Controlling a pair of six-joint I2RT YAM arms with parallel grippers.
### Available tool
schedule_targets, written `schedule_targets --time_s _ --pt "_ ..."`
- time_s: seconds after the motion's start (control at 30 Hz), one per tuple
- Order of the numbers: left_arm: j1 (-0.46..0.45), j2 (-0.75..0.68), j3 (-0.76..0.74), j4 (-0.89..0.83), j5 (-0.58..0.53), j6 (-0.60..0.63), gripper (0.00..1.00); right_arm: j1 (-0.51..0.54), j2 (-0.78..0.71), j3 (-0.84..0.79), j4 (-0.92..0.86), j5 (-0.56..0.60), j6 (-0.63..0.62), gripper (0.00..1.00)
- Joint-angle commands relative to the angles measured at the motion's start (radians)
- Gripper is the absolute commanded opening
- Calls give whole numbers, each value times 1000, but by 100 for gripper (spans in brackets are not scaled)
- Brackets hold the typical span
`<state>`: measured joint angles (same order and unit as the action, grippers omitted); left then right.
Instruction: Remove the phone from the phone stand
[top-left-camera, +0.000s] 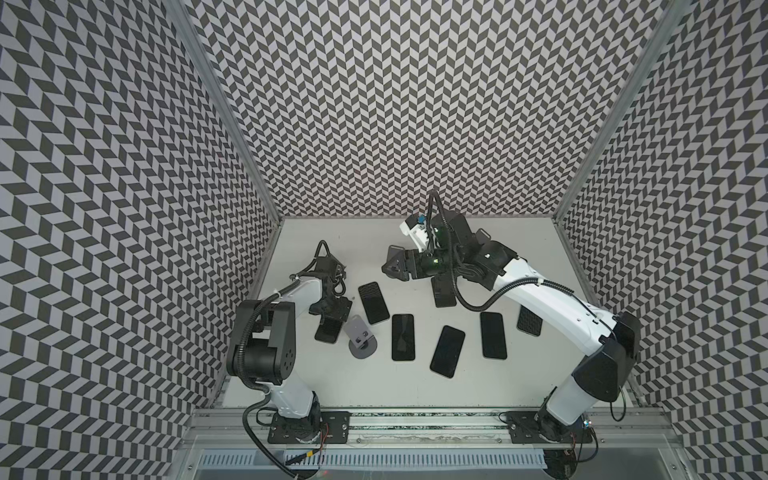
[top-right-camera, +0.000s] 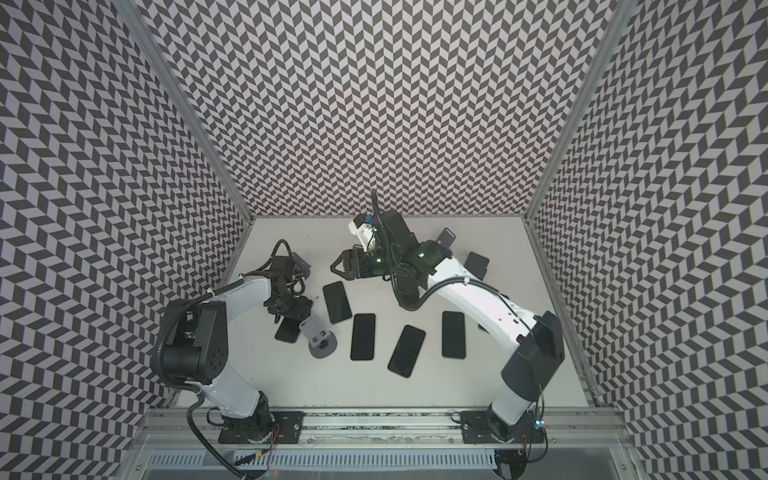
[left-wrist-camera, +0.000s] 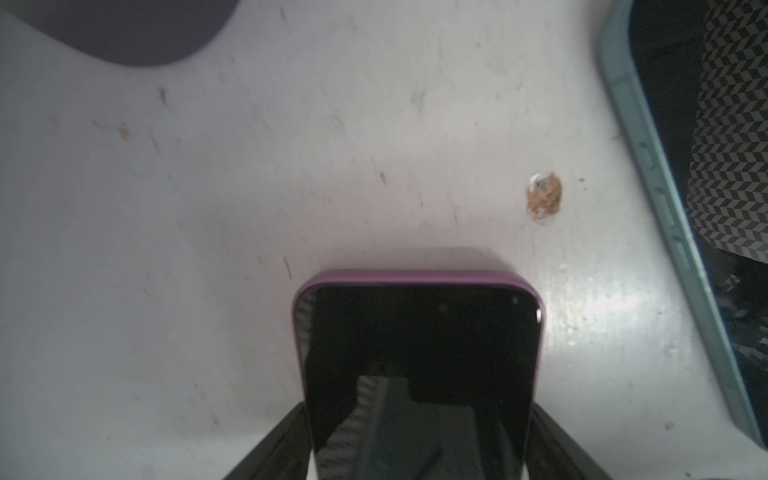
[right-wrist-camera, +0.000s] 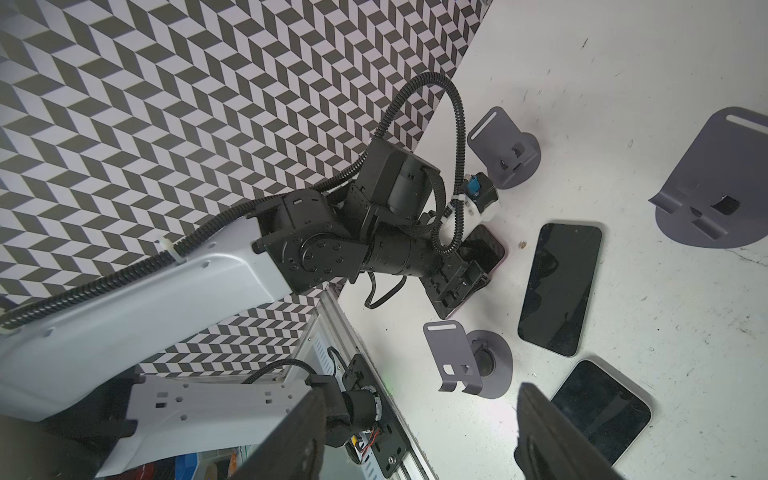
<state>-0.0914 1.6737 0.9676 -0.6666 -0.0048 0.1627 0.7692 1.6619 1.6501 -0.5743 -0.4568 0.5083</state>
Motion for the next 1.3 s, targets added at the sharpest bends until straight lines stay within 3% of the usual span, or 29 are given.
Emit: schedule_targets --time_s 0.0,0.7,1.27 --pt "-5 17 13 -10 -16 8 81 -3 -17 7 50 3 -1 71" --pt "-3 -20 17 -3 -17 7 84 -3 -34 12 39 26 -2 71" --pt "8 -231 2 65 5 -10 84 -4 -35 99 -55 151 -42 73"
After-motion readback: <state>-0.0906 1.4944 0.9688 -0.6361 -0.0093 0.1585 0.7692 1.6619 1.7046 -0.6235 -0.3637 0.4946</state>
